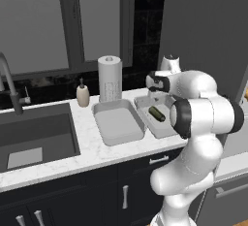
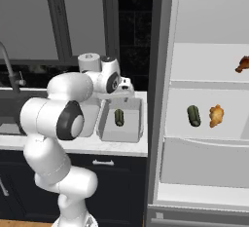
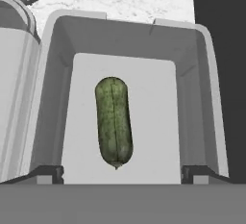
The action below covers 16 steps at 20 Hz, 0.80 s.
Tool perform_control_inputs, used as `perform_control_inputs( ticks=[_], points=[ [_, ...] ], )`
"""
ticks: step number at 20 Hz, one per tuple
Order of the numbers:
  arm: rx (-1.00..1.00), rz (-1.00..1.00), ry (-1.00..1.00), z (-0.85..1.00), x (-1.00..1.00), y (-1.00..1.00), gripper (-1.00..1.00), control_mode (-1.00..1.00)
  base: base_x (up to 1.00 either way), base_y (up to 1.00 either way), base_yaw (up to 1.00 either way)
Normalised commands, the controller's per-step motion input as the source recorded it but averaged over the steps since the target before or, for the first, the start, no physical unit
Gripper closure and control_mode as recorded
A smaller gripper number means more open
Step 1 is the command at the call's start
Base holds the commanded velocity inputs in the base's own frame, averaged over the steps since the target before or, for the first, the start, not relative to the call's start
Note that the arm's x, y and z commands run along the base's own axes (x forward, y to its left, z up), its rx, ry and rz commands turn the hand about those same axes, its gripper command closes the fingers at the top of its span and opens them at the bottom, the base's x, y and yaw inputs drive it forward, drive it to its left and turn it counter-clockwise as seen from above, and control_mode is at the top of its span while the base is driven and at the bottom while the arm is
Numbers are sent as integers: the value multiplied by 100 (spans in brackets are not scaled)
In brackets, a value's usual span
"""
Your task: Place one cucumber and one chicken drumstick in each tupperware on the nearby counter, to pack two identical lunches.
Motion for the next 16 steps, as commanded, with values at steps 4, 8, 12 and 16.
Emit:
perform_control_inputs(
  ticks=[4, 8, 12, 16],
  points=[
    [2, 0, -1, 86, -73, 17, -100, -100, 0, 0, 0],
    [0, 0, -6, 42, -93, 47, -100, -100, 0, 0, 0],
    [3, 0, -11, 17, -100, 32, -100, -100, 0, 0, 0],
    [4, 0, -7, 5, -100, 8, -100, -100, 0, 0, 0]
  ],
)
